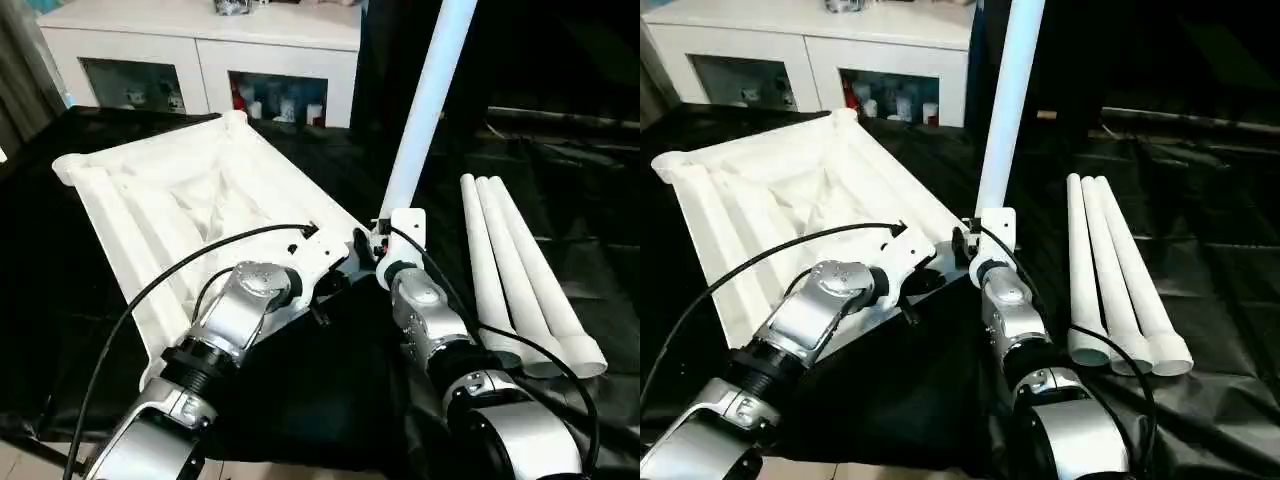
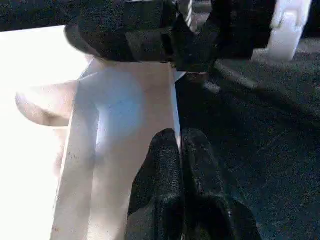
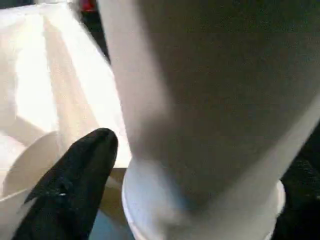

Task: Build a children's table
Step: Rotate leg to tighten

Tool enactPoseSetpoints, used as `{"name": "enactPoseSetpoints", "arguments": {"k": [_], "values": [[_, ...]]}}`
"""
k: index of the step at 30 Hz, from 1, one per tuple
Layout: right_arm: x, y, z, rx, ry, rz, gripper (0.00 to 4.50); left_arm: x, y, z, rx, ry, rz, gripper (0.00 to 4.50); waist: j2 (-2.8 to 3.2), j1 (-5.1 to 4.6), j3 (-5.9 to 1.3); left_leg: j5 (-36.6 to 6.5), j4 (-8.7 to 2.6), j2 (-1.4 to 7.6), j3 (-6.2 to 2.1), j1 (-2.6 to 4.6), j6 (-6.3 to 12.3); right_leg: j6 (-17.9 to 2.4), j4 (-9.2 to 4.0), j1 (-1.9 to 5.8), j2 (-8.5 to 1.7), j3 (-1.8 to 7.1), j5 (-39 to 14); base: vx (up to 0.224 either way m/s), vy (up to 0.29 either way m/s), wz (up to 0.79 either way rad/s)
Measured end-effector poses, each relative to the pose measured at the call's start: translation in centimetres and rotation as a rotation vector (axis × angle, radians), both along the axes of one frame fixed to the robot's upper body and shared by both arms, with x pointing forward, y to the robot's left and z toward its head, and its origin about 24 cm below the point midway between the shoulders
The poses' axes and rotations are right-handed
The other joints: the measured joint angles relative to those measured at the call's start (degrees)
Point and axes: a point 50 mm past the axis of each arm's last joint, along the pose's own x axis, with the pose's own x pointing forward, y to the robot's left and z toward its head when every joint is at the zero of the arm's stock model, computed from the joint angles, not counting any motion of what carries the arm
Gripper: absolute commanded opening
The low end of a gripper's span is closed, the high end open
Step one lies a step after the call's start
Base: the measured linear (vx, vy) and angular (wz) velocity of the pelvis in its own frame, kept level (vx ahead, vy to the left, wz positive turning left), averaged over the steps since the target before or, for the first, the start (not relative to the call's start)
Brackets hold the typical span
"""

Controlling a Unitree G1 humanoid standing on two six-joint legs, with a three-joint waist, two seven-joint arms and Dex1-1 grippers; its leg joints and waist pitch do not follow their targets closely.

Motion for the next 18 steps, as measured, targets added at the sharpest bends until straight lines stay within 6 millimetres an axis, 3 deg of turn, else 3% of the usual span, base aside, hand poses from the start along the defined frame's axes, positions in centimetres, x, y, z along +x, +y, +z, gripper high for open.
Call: {"name": "enactPoseSetpoints", "arguments": {"k": [5, 18], "values": [[-1.3, -1.4, 0.4, -0.020, -0.062, 0.176, 4.48, -0.3, 1.4, 0.5, -0.014, -0.009, -0.067, 0.00, 0.20, 0.51, 0.12, 0.18, 0.00, 0.01, 0.00, -0.60, 0.37, 0.00, -0.01, -0.71, 0.01, -0.02, 0.00, 0.000, 0.000, 0.00], [-7.4, -5.1, 1.9, -0.141, -0.034, 0.688, 4.48, -3.1, 6.7, 0.5, -0.046, 0.082, -0.346, 0.00, 0.93, 1.32, 0.55, 0.13, 0.08, 0.07, 0.07, -0.73, 0.47, 0.03, -0.21, -0.65, 0.00, 0.00, 0.03, 0.000, 0.000, 0.00]]}}
